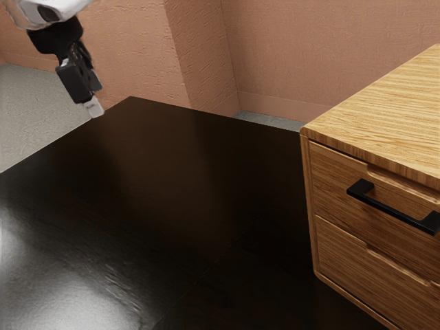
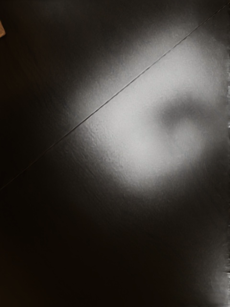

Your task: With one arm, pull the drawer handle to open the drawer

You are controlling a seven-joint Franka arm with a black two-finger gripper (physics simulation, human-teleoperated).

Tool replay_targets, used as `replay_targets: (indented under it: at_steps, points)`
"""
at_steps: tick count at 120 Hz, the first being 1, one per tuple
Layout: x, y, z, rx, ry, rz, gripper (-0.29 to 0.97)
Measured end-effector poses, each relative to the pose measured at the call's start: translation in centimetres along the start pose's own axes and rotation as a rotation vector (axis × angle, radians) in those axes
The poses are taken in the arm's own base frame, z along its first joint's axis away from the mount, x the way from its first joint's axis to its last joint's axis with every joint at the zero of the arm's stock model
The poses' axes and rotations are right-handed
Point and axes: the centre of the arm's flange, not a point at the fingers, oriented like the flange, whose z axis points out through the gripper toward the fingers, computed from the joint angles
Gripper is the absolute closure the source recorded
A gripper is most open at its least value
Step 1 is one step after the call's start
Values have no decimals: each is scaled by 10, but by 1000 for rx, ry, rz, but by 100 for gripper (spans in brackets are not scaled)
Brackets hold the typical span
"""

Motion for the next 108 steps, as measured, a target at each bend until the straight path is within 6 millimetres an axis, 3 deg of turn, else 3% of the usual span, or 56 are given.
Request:
replay_targets:
  at_steps: [18,30,42,62,79,89,100,108]
  points:
    - [3,-3,7,-9,-11,25,0]
    - [15,2,15,0,-47,61,0]
    - [34,38,15,-14,-69,155,0]
    - [69,109,59,-56,-106,485,0]
    - [102,128,77,24,-51,718,0]
    - [122,143,75,72,-21,843,0]
    - [152,172,49,137,53,979,0]
    - [159,184,37,159,99,1040,0]
